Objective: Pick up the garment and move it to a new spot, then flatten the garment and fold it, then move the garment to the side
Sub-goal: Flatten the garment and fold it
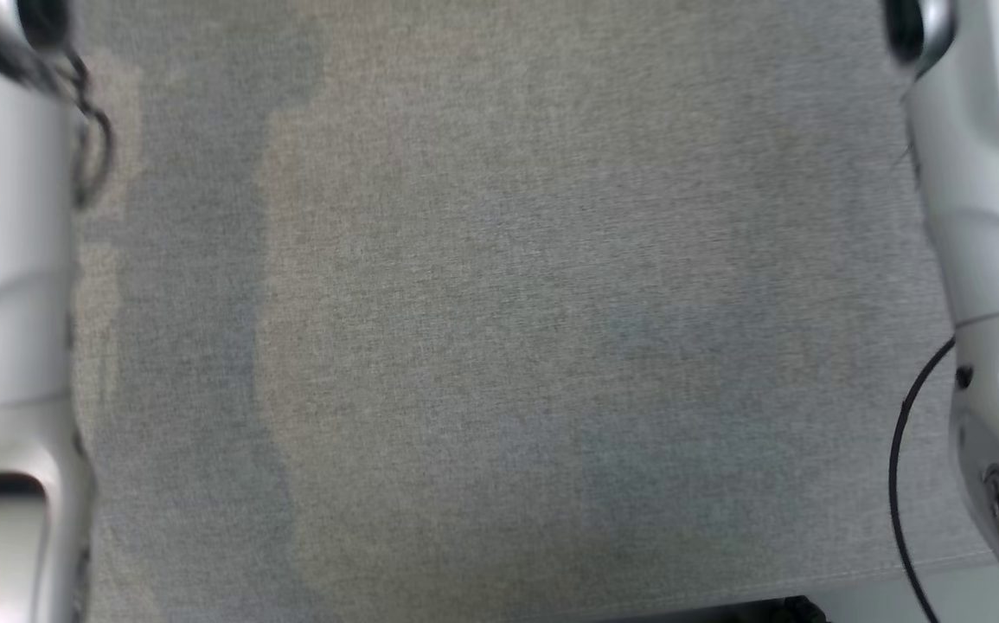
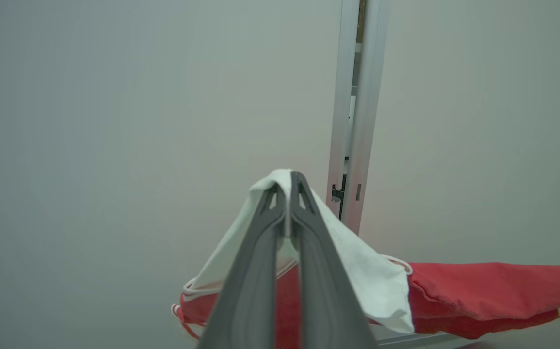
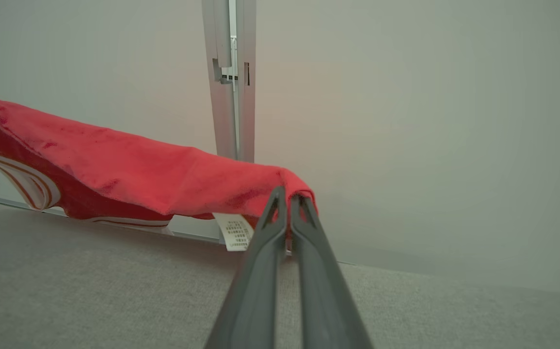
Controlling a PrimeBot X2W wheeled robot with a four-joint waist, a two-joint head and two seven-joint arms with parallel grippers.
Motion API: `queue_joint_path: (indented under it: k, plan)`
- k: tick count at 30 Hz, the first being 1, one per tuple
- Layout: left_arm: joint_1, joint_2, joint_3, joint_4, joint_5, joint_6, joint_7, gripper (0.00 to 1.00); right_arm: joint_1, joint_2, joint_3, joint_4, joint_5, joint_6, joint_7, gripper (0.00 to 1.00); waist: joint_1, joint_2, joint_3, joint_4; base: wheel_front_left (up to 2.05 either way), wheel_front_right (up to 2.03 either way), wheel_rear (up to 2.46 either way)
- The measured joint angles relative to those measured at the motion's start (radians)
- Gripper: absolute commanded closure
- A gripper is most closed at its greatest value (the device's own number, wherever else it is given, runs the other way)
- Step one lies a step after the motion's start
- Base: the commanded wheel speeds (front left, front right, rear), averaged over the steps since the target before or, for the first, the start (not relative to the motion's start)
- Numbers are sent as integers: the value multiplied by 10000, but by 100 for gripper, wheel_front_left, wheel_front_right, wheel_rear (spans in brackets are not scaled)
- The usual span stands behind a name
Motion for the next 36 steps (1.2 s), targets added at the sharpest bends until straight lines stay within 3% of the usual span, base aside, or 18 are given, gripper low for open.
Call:
queue_joint_path:
  k: [6,14,29,36]
  plan:
    - [1713,-410,134,-359,-500,-359,-502,100,716,36,-313,625,489,0,-274,100,0,0,662,261,0,0,0]
    - [3621,-451,527,-2197,-583,-610,-556,100,2094,-92,-460,-1260,1496,0,-303,100,-1,0,454,352,0,0,0]
    - [8858,-955,771,-4633,-851,-786,-568,100,6612,132,-460,-3804,2385,0,-303,100,-2,0,-1655,203,0,0,0]
    - [11488,-1131,564,-5730,-1047,-593,-504,100,9106,257,-627,-4949,2660,0,-305,100,-3,0,-3083,214,0,0,0]
